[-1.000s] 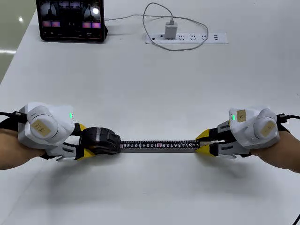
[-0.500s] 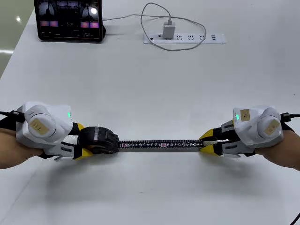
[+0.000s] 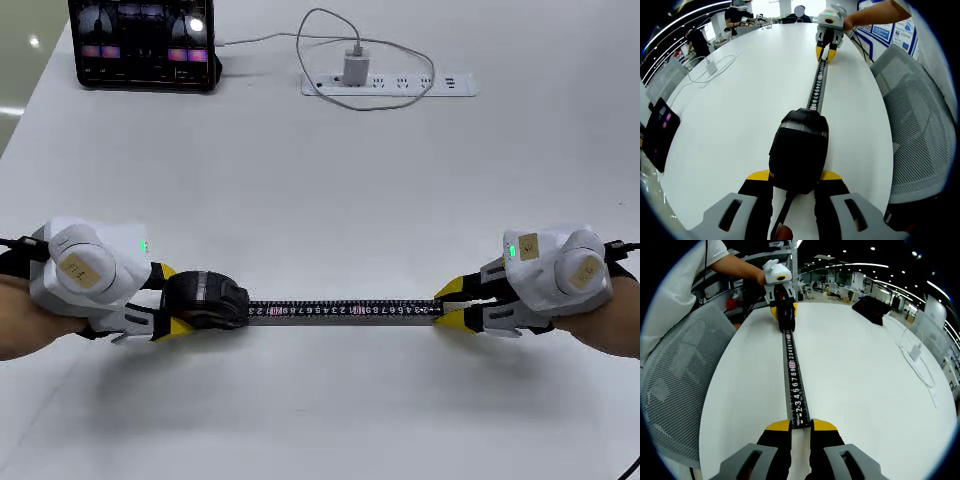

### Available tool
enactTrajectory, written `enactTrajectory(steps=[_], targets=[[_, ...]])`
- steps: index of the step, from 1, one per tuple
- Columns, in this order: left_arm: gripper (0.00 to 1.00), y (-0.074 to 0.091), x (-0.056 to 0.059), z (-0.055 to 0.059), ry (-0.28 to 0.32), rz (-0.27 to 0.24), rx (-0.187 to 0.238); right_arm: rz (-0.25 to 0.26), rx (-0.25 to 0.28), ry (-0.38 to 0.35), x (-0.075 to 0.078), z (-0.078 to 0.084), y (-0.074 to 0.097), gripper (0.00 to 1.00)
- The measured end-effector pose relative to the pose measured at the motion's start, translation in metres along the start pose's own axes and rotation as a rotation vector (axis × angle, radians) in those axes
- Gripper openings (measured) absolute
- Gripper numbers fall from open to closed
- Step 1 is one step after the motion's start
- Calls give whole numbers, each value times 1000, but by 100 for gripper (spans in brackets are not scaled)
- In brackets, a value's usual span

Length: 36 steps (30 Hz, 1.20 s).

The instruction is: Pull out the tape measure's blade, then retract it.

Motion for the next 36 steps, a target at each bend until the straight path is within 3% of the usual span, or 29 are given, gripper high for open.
enactTrajectory(steps=[11,30,36], targets=[[27,0,0,-1,-1,-6,-4,0,-18,-25,-1,3,2,10],[28,0,1,-3,-10,-9,-18,-2,-72,10,-1,3,1,12],[28,1,1,-3,6,-2,-16,-5,-75,-1,-3,3,1,17]])
Point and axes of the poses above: the centre of the closed fingertips' face, and the gripper's own axes: y roughly backward along the fingers, x roughly to its right, z roughly out of its underside, the point moved 2 cm from there along y, roughly backward along the fingers, and after that the axes turned 5 degrees about y, right-handed, at the moved point
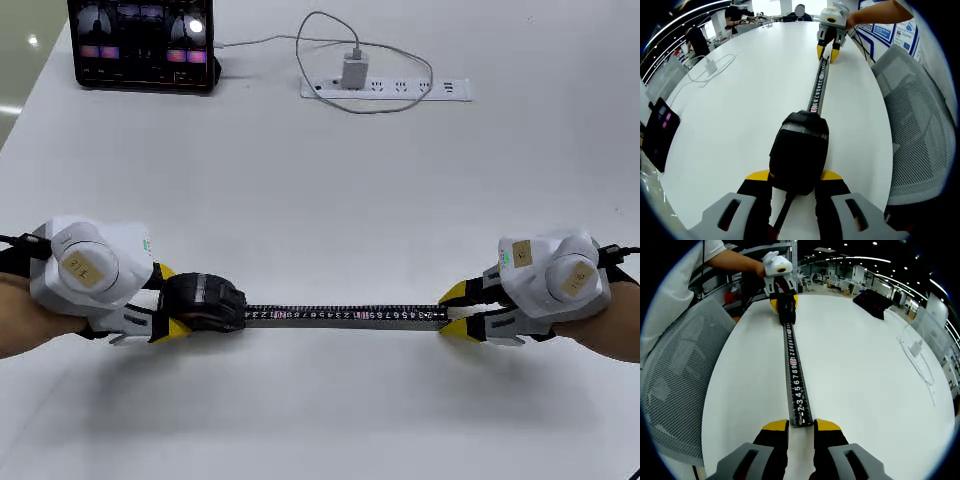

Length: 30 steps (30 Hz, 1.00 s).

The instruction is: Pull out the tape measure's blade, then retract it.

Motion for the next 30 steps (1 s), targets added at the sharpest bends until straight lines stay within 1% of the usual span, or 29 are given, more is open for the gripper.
enactTrajectory(steps=[4,9,19,21,23,26,30], targets=[[29,0,-1,0,-4,-1,-4,-3,0,-3,-1,-1,0,19],[35,-3,2,4,-12,-1,-22,0,-3,-6,-1,-1,1,21],[36,-1,2,3,2,-6,-10,16,8,-31,-1,-2,4,23],[38,-1,2,2,10,-7,-3,22,11,-44,-1,-2,5,25],[41,0,2,3,27,-6,-11,27,18,-66,-1,-4,7,28],[45,2,1,2,53,-15,7,48,23,-84,1,-2,8,33],[49,4,0,2,67,-30,18,65,43,-95,0,-4,11,37]])
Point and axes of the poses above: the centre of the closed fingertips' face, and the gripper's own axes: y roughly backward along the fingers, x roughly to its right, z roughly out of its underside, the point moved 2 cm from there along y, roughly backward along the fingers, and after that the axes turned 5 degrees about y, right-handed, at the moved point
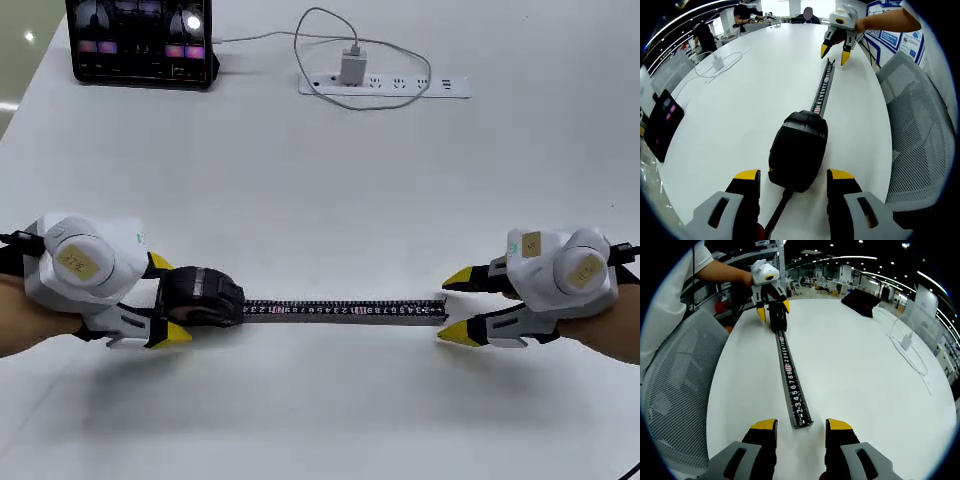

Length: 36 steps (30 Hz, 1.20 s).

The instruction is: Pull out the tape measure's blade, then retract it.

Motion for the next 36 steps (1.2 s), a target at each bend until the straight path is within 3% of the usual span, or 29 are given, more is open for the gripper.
enactTrajectory(steps=[8,11,20,30,36], targets=[[58,2,2,-3,38,-24,33,28,-1,-31,-1,1,3,46],[62,7,2,-4,78,-27,60,46,2,-38,0,0,6,49],[64,20,0,-8,124,-70,114,76,32,-73,-3,-4,13,57],[74,28,9,-5,181,-101,159,103,70,-131,-13,-9,21,70],[78,35,16,-9,192,-100,195,123,80,-151,-17,-10,26,75]])
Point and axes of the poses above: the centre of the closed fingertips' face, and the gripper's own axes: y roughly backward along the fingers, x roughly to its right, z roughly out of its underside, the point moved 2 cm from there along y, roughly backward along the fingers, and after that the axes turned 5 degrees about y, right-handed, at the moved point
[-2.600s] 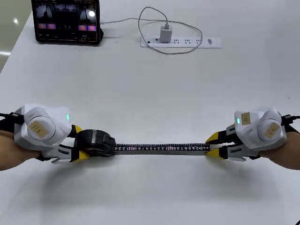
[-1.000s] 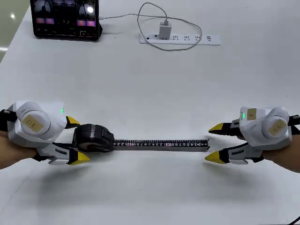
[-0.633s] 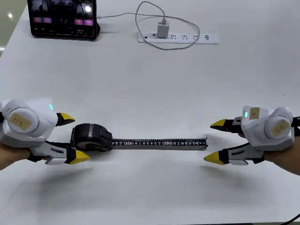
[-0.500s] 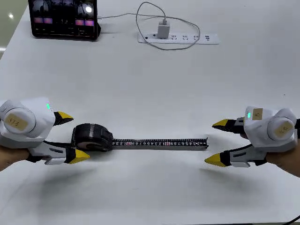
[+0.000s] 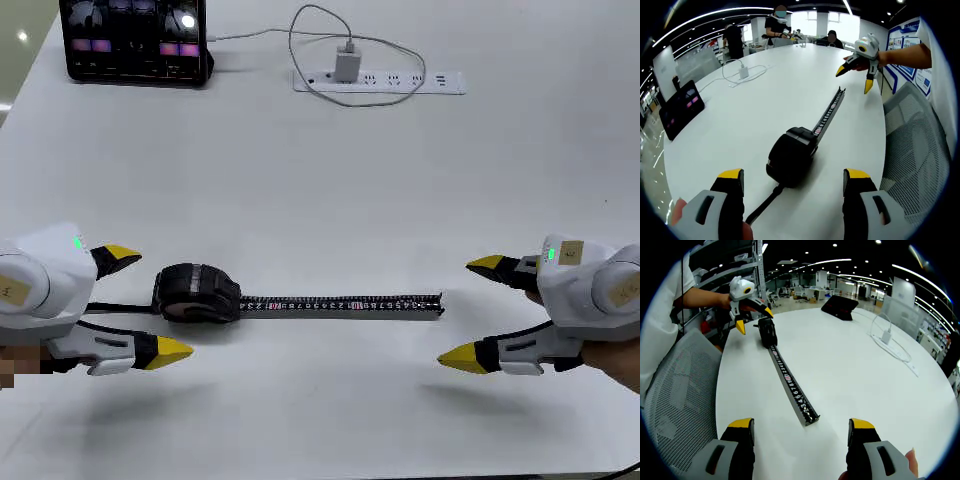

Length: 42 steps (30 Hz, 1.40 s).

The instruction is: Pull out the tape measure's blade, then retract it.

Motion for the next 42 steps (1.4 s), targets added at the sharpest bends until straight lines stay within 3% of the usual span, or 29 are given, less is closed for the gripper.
enactTrajectory(steps=[4,15,34,42], targets=[[86,4,4,0,0,-4,18,5,7,-9,-3,1,3,76],[89,15,20,11,42,-13,33,33,22,-42,-14,7,16,79],[88,28,38,23,118,-51,67,130,83,-105,-22,23,33,83],[89,33,40,30,207,-70,113,167,105,-141,-31,28,39,85]])
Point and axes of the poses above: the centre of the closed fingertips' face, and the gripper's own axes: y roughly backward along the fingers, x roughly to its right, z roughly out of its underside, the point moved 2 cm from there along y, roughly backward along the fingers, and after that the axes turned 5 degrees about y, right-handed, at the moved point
